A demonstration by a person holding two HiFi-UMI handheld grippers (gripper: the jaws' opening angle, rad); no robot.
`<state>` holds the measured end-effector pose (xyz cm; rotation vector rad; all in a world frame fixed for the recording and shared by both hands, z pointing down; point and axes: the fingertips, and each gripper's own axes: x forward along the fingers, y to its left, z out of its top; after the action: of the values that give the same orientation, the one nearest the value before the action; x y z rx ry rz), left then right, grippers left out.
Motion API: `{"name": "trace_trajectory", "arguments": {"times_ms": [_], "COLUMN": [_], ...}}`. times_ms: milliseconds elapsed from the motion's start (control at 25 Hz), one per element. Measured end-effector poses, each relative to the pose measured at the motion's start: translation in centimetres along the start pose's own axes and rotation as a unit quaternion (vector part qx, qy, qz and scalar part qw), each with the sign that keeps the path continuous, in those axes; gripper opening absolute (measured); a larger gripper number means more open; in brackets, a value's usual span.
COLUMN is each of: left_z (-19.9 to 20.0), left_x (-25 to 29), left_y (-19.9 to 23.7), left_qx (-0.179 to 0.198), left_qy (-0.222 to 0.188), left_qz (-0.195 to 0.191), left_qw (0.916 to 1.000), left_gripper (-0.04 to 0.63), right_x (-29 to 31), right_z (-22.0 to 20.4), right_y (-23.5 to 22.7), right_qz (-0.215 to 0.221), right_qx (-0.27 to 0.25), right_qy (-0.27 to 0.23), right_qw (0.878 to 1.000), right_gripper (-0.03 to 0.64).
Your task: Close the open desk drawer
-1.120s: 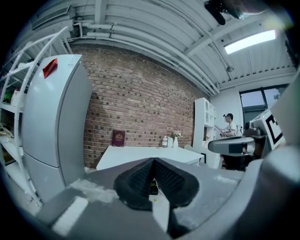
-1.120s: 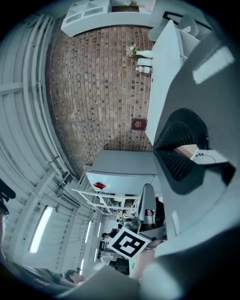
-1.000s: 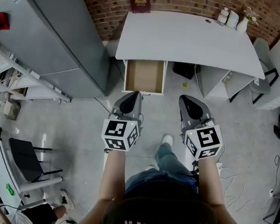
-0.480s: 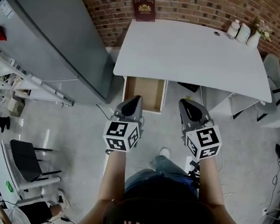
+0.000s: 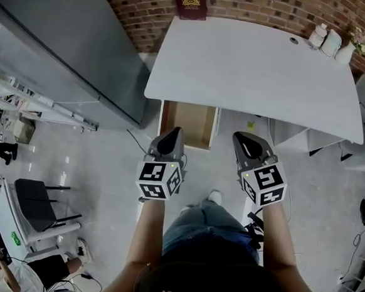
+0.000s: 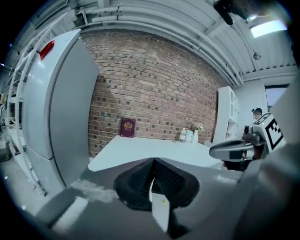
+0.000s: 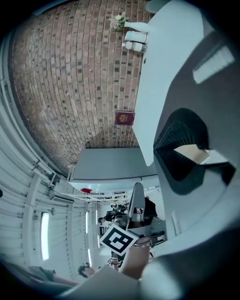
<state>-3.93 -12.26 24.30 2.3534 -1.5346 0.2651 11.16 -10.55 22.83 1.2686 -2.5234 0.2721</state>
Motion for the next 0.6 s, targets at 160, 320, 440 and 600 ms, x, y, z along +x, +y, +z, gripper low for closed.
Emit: {"name": "trace_trajectory", "arguments": {"times_ms": [160,320,440,600], "left_z": [-2.5,-4.4,-6.3,-9.4], "left_x": [1.1,2.1,2.2,2.1], "left_y": [1.4,2.3,2.6,3.2], "left_qx": [-0.008,-0.025,-0.042,-0.060], "left_qy": [0.021,0.039,0.058,0.086], "left_qz": [0.005,-0.002,-0.007,-0.011], "left_qw": [0.9997,0.9989,0.9974,0.9944], "left_gripper": [0.000,0.000,0.000,0.000], "right_x": [1.5,2.4,3.0,3.7], "right_z": [-2.2,-4.1,-5.6,-8.2], "right_y": [0.6,2.1,2.2,1.8], "right_qz": [0.017,0.040,0.029,0.000], "right_qx": [-0.011,-0.012,0.010,0.069], "right_qy": [0.028,0.046,0.056,0.066], "right_qw": [0.999,0.998,0.998,0.995], "right_gripper": [-0.002,-0.002,-0.002,-0.002]}}
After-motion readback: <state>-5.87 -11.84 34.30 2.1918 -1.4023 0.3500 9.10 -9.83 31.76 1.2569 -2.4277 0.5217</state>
